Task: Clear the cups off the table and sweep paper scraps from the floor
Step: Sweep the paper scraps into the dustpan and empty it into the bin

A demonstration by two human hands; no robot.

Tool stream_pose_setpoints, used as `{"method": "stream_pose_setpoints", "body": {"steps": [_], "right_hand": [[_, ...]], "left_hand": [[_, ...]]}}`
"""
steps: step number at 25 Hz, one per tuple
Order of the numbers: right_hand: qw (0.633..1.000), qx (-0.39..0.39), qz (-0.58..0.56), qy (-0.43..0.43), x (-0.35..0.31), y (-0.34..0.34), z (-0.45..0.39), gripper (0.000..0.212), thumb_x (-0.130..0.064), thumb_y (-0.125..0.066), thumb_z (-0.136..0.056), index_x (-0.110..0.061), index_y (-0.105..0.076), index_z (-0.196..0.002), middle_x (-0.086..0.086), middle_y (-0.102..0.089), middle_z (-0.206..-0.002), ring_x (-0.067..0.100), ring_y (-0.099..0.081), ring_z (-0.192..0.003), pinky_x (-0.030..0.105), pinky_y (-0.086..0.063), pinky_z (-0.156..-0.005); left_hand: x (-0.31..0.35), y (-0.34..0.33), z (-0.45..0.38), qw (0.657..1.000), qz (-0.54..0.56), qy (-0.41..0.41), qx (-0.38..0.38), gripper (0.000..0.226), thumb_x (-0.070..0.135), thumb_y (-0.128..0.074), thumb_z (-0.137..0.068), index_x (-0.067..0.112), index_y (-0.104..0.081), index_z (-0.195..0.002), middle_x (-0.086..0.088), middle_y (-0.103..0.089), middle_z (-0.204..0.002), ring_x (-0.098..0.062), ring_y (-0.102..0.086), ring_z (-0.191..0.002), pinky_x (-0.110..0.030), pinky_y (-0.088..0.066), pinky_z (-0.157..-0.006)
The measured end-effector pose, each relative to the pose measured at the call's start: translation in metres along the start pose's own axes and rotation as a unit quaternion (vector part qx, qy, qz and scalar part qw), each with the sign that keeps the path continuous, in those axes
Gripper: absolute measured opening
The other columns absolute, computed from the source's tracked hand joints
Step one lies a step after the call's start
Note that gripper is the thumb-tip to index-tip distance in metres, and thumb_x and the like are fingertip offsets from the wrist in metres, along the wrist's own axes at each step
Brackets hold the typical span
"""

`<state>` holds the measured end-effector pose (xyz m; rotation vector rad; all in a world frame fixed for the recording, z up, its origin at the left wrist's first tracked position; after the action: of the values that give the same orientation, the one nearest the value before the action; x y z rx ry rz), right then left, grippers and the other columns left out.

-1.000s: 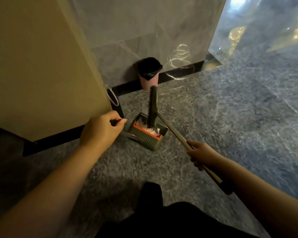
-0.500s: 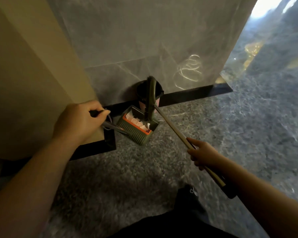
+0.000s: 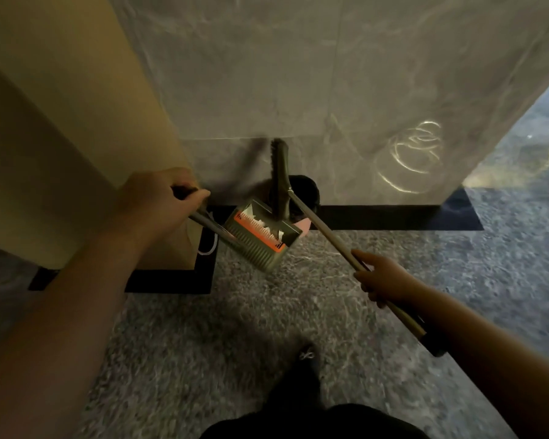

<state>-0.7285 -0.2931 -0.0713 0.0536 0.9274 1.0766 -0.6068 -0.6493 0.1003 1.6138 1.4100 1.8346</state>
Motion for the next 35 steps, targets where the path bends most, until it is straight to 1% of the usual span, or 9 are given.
{"method": "stream_pose_setpoints", "body": {"steps": [3,8,12,16,22,24,28,32,35], "right_hand": [[1.0,-0.022,0.003,-0.01,-0.004,0.033,-0.042,0.057,-0.022,-0.054,-0.093,-0.043,-0.034,-0.141,0.008,-0.062,-0.075,0.011,-0.056,-0.045,0.022,-0.047,-0.044],[0.999,-0.041,0.014,0.005,-0.014,0.085,-0.085,0.058,-0.021,-0.054,-0.093,-0.043,-0.033,-0.142,0.008,-0.062,-0.079,0.012,-0.056,-0.048,0.022,-0.047,-0.043],[0.998,-0.062,0.027,0.019,-0.017,0.135,-0.117,0.06,-0.02,-0.054,-0.094,-0.041,-0.03,-0.144,0.008,-0.062,-0.083,0.009,-0.056,-0.047,0.019,-0.045,-0.042],[0.991,-0.1,0.086,0.036,-0.011,0.192,-0.146,0.06,-0.02,-0.053,-0.095,-0.04,-0.028,-0.146,0.006,-0.059,-0.086,0.01,-0.056,-0.056,0.017,-0.045,-0.042],[0.974,-0.15,0.156,0.071,0.003,0.265,-0.18,0.062,-0.018,-0.052,-0.095,-0.04,-0.027,-0.146,0.006,-0.057,-0.084,0.011,-0.054,-0.056,0.017,-0.044,-0.043],[0.971,-0.151,0.169,0.076,0.004,0.28,-0.19,0.062,-0.018,-0.052,-0.095,-0.041,-0.026,-0.146,0.005,-0.057,-0.083,0.011,-0.054,-0.055,0.017,-0.044,-0.042],[0.967,-0.149,0.188,0.089,0.004,0.301,-0.218,0.065,-0.018,-0.053,-0.094,-0.041,-0.024,-0.148,0.005,-0.057,-0.079,0.008,-0.052,-0.047,0.016,-0.043,-0.04],[0.961,-0.169,0.19,0.109,0.005,0.311,-0.24,0.064,-0.021,-0.054,-0.093,-0.043,-0.026,-0.146,0.002,-0.057,-0.076,0.002,-0.051,-0.036,0.016,-0.042,-0.041],[0.95,-0.177,0.216,0.136,-0.003,0.325,-0.263,0.062,-0.023,-0.054,-0.092,-0.043,-0.029,-0.145,-0.006,-0.053,-0.073,0.0,-0.052,-0.04,0.009,-0.037,-0.038]], "left_hand": [[0.029,-0.01,-0.039,0.998,-0.051,-0.004,0.035,0.02,0.042,-0.073,-0.08,0.038,-0.058,-0.067,0.014,-0.057,-0.063,-0.02,-0.06,-0.068,-0.029,-0.047,-0.063],[0.082,-0.031,-0.098,0.996,-0.086,0.0,0.033,0.022,0.041,-0.072,-0.081,0.023,-0.065,-0.071,0.006,-0.066,-0.072,-0.023,-0.063,-0.074,-0.036,-0.052,-0.068],[0.128,-0.046,-0.131,0.991,-0.119,-0.034,0.052,0.021,0.038,-0.072,-0.082,0.029,-0.06,-0.068,0.005,-0.062,-0.066,-0.021,-0.06,-0.066,-0.028,-0.042,-0.058],[0.163,-0.077,-0.15,0.989,-0.138,-0.015,0.06,0.021,0.037,-0.07,-0.083,0.025,-0.059,-0.069,0.005,-0.06,-0.065,-0.017,-0.057,-0.06,-0.021,-0.038,-0.051],[0.208,-0.122,-0.172,0.983,-0.169,0.042,0.064,0.018,0.043,-0.068,-0.084,0.028,-0.062,-0.076,-0.001,-0.064,-0.073,-0.025,-0.06,-0.066,-0.042,-0.054,-0.058],[0.214,-0.127,-0.178,0.98,-0.177,0.05,0.07,0.018,0.044,-0.068,-0.084,0.028,-0.064,-0.078,-0.001,-0.064,-0.072,-0.022,-0.059,-0.063,-0.039,-0.053,-0.054],[0.224,-0.132,-0.201,0.979,-0.189,0.039,0.067,0.015,0.044,-0.069,-0.084,0.032,-0.064,-0.076,0.011,-0.061,-0.069,-0.01,-0.056,-0.057,-0.03,-0.049,-0.051],[0.24,-0.141,-0.219,0.975,-0.214,0.01,0.059,0.013,0.038,-0.07,-0.084,0.032,-0.063,-0.075,0.007,-0.062,-0.069,-0.011,-0.056,-0.056,-0.03,-0.048,-0.053],[0.25,-0.149,-0.234,0.968,-0.248,0.011,0.044,0.015,0.038,-0.067,-0.085,0.03,-0.062,-0.075,0.01,-0.06,-0.066,-0.007,-0.053,-0.054,-0.025,-0.042,-0.05]]}}
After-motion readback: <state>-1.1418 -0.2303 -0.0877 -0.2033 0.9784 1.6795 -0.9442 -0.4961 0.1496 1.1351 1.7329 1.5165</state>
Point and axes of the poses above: each hand's wrist, its own z-axis away from the middle knuckle, its own y-axis out of the back of the hand, x = y × z, the point moved 7 cm from there along -z, towards the middle knuckle
